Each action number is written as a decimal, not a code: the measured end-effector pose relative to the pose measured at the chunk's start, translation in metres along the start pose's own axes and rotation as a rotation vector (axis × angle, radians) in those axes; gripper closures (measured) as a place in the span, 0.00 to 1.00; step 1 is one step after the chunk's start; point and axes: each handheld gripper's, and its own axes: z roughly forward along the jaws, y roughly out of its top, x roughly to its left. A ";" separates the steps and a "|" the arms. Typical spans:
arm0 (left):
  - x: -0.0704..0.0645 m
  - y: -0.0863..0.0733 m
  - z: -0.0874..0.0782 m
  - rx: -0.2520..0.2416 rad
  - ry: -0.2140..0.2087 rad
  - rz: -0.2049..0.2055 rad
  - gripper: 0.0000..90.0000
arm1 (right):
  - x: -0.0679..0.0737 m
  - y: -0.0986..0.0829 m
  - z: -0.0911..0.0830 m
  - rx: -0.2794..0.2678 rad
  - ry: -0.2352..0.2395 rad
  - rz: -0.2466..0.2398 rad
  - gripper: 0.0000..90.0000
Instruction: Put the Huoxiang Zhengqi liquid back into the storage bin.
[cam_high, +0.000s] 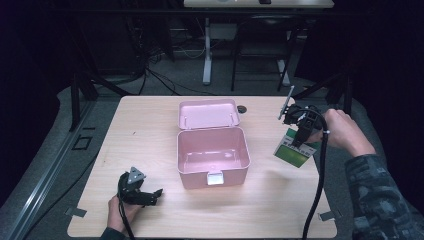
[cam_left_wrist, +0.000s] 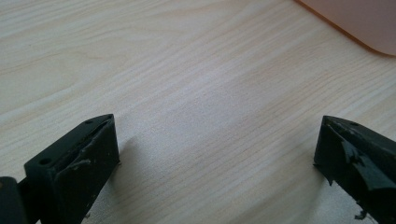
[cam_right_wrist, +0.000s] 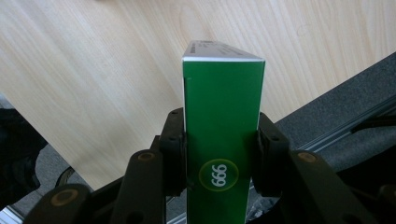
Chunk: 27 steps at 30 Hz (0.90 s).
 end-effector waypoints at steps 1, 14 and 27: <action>0.000 0.000 0.000 0.000 0.000 0.000 0.00 | 0.001 0.001 -0.002 0.002 -0.005 -0.007 0.69; 0.000 0.000 0.000 -0.001 0.000 0.000 0.00 | 0.014 0.010 -0.024 0.002 -0.027 -0.076 0.69; 0.000 0.000 0.000 -0.002 -0.001 -0.004 0.00 | 0.022 0.017 -0.042 0.019 -0.034 -0.118 0.69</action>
